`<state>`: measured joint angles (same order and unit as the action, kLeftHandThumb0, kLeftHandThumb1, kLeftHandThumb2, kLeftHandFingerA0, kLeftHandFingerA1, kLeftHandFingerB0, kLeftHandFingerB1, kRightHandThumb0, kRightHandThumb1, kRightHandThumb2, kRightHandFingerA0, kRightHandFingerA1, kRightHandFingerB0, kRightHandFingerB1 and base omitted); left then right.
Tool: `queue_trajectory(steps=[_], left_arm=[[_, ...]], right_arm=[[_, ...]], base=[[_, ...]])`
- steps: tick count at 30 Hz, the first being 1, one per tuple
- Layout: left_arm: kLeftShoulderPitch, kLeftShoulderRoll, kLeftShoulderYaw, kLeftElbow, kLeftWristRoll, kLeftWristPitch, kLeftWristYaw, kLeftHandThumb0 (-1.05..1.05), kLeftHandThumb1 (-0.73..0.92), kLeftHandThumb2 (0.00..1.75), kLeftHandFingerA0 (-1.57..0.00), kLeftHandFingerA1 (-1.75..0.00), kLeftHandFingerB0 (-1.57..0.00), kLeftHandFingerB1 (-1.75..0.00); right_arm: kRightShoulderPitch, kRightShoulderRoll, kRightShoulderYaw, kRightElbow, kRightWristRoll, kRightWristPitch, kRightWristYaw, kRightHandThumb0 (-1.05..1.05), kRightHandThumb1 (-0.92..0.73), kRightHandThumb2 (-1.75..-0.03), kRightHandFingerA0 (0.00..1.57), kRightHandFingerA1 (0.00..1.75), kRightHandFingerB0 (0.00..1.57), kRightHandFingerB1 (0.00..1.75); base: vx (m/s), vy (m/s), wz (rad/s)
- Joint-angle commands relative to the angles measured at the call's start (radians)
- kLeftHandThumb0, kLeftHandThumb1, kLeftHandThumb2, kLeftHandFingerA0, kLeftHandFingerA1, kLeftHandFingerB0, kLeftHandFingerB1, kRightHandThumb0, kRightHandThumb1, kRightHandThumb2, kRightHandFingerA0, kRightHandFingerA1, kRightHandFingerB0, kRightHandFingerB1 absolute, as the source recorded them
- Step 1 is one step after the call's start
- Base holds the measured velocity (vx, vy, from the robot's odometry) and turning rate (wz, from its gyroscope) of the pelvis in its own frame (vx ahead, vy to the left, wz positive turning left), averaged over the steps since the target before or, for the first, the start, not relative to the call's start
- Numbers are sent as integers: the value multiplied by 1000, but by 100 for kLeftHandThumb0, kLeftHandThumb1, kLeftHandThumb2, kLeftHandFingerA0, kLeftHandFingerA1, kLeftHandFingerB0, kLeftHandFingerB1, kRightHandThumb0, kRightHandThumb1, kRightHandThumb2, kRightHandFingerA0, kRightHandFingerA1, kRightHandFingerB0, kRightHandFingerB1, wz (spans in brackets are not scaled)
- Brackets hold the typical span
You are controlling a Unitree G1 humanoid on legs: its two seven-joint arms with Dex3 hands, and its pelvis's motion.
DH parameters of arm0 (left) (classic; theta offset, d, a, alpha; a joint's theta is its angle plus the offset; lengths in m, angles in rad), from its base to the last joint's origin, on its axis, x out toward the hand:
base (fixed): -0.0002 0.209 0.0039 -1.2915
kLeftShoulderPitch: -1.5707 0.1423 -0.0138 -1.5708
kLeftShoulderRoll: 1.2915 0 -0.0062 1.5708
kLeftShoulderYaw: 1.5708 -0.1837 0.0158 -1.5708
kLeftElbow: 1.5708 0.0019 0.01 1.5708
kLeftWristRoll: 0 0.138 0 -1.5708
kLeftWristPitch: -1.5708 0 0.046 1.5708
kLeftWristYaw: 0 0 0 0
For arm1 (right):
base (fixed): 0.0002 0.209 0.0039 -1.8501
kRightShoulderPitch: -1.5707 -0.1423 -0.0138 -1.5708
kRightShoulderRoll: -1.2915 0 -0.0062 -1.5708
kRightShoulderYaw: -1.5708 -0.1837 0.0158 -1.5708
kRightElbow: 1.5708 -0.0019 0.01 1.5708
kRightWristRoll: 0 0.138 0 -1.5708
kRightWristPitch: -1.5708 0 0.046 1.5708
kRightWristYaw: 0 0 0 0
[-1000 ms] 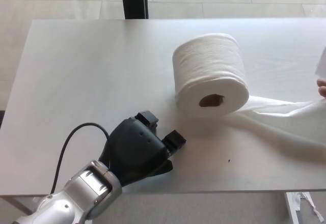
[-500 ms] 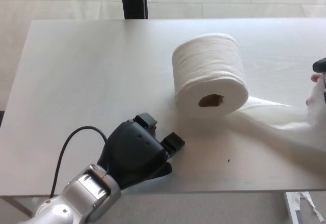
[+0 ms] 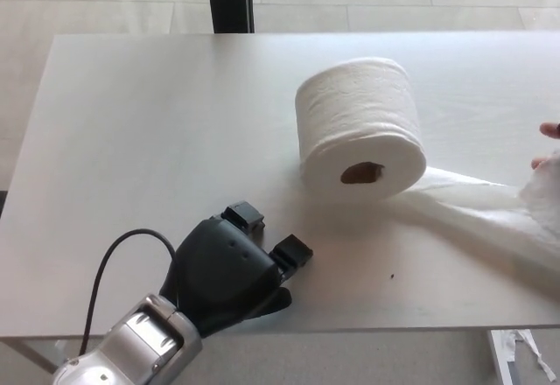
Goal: A toilet paper roll is kept in the middle of the desk infront of the robot. The robot places its left hand on the top of the toilet paper roll to hold it still and uses its right hand to tear off a piece of toilet paper from it and hands the paper to a person
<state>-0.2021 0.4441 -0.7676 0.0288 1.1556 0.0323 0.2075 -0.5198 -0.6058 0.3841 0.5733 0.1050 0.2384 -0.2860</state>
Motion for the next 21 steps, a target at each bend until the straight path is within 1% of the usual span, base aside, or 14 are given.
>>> queue_trajectory(steps=[1, 2, 3, 4, 5, 6, 7, 8, 11, 16, 17, 18, 20, 21], left_arm=[[105, 69, -16, 21, 7, -25, -108, -57, 83, 64, -62, -56, -50, -45], [106, 68, -16, 20, 8, -25, -108, -57, 83, 64, -62, -56, -50, -45], [109, 72, -14, 22, 5, -31, -99, -58, 83, 64, -63, -56, -50, -45], [109, 72, -13, 22, 5, -31, -99, -58, 83, 64, -63, -56, -50, -45], [108, 73, -13, 26, 5, -36, -88, -58, 83, 64, -63, -57, -50, -46], [109, 73, -13, 20, 7, -29, -107, -58, 84, 65, -60, -56, -47, -45], [110, 72, -15, 23, 7, -28, -111, -58, 83, 64, -61, -55, -49, -45], [111, 71, -16, 26, 4, -30, -109, -57, 83, 64, -60, -56, -49, -45], [106, 77, -24, 23, 24, -32, -113, -58, 86, 65, -61, -56, -48, -45], [106, 72, -19, 34, 11, -39, -99, -57, 82, 64, -61, -56, -50, -46], [109, 71, -16, 33, 3, -41, -102, -55, 64, 106, -58, -69, -40, -57], [112, 69, -12, 33, -4, -38, -103, -57, 83, 64, -60, -56, -50, -46], [111, 69, -20, 24, 23, -22, -125, -58, 85, 65, -60, -55, -48, -44], [116, 67, -15, 22, 12, -22, -125, -53, 65, 107, -54, -67, -36, -56]], right_arm=[[-7, -123, 99, 64, -422, -235, -238, -28, -71, -60, 57, 118, 51, 52], [-7, -123, 99, 65, -424, -237, -239, -28, -71, -60, 57, 118, 51, 52], [-22, -117, 172, 58, -509, -118, -262, -54, -57, -67, 0, 4, 12, 34], [-24, -117, 173, 60, -510, -119, -263, -54, -57, -67, 0, 4, 12, 34], [-31, -117, 192, 48, -529, -82, -247, -80, -54, -80, 0, 0, 4, 24], [-36, -120, 211, 41, -552, -56, -244, -101, -63, -92, 0, 8, 8, 11], [-37, -125, 226, 17, -566, -29, -217, -105, -63, -105, 0, 25, 0, 9], [-38, -127, 231, 4, -568, -18, -199, -105, -66, -92, 0, 0, 0, 3], [-38, -130, 233, -35, -566, 7, -154, -105, -66, -91, 0, 0, 0, 2], [-44, -124, 240, -67, -598, 20, -163, -105, -68, -94, 0, 0, 0, 0], [-42, -124, 236, -80, -595, 27, -152, -105, -85, -67, 0, 0, 0, 5], [-39, -124, 229, -93, -591, 27, -146, -102, -70, -92, 0, 0, 0, 0], [-29, -125, 211, -112, -583, 25, -138, -105, -73, -89, 0, 0, 0, 2], [-22, -127, 203, -131, -582, 32, -136, -105, -76, -94, 0, 0, 0, 1]], base=[[0, 0, 0], [0, 0, 0], [0, 0, 0], [0, 0, 0], [0, 0, 0], [0, 0, 0], [0, 0, 0], [0, 0, 0], [0, 0, 0], [0, 0, 0], [0, 0, 0], [0, 0, 0], [0, 0, 0], [0, 0, 0]])
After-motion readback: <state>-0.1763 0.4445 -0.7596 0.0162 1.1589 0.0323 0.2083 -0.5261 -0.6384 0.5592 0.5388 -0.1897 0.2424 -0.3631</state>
